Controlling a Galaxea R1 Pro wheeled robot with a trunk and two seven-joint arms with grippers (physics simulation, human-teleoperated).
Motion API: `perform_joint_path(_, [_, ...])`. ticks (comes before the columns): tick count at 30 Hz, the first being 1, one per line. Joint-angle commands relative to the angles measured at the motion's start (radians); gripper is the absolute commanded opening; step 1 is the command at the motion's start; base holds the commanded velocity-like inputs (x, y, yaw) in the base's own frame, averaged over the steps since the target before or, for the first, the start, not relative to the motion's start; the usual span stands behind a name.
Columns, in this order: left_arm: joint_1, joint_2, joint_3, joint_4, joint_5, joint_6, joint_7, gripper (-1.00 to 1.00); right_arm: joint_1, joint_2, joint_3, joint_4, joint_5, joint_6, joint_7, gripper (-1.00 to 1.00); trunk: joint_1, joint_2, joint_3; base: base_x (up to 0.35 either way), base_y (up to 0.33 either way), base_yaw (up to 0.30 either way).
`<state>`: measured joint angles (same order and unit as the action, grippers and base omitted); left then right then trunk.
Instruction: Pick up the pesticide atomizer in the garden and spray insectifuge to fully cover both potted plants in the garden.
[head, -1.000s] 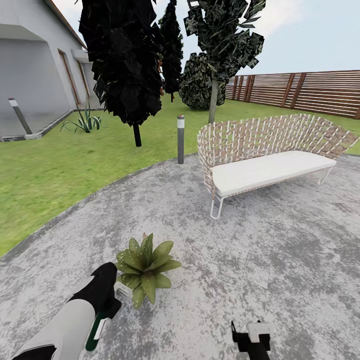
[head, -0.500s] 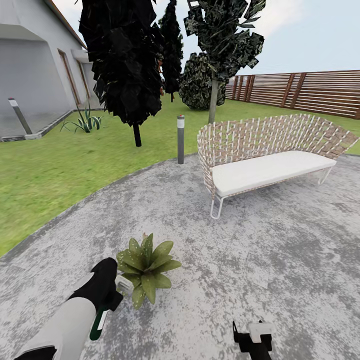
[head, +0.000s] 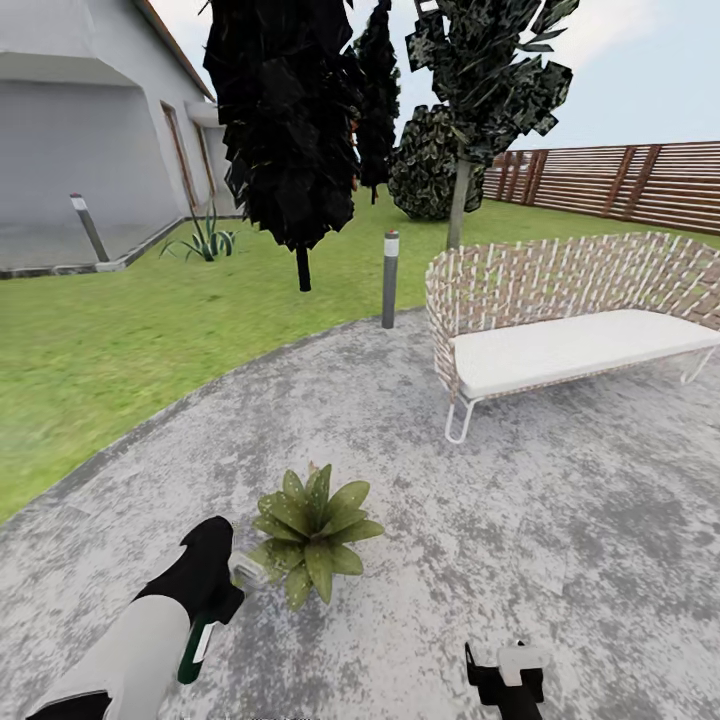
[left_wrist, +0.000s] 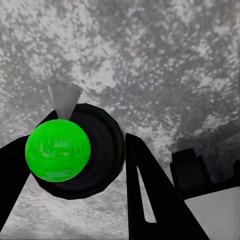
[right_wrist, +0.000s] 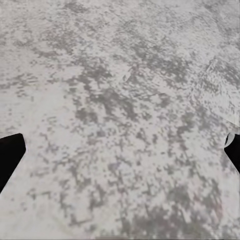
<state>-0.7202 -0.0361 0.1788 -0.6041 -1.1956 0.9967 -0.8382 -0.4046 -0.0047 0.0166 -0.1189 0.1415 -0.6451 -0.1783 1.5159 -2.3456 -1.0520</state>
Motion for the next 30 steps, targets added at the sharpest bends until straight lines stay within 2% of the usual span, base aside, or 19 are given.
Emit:
perform_joint_path(1, [-0.001, -0.002, 0.008, -0.004, -0.012, 0.001, -0.009, -1.00, 0.000, 0.000, 0.002, 0.001, 0.011, -0.001, -0.010, 1.00, 0.000, 0.000, -0.001, 0.000, -0.031, 0.277])
perform_joint_path(10, [-0.001, -0.008, 0.008, -0.007, -0.010, 0.002, -0.007, -1.00, 0.000, -0.001, 0.000, 0.000, 0.011, -0.001, -0.010, 1.00, 0.000, 0.000, -0.001, 0.000, -0.238, 0.228])
perform_joint_path(30, [-0.001, -0.008, 0.007, -0.006, -0.010, 0.003, -0.007, -1.00, 0.000, -0.001, 0.002, 0.001, 0.012, -0.001, -0.009, 1.00, 0.000, 0.000, -0.001, 0.050, -0.270, 0.012])
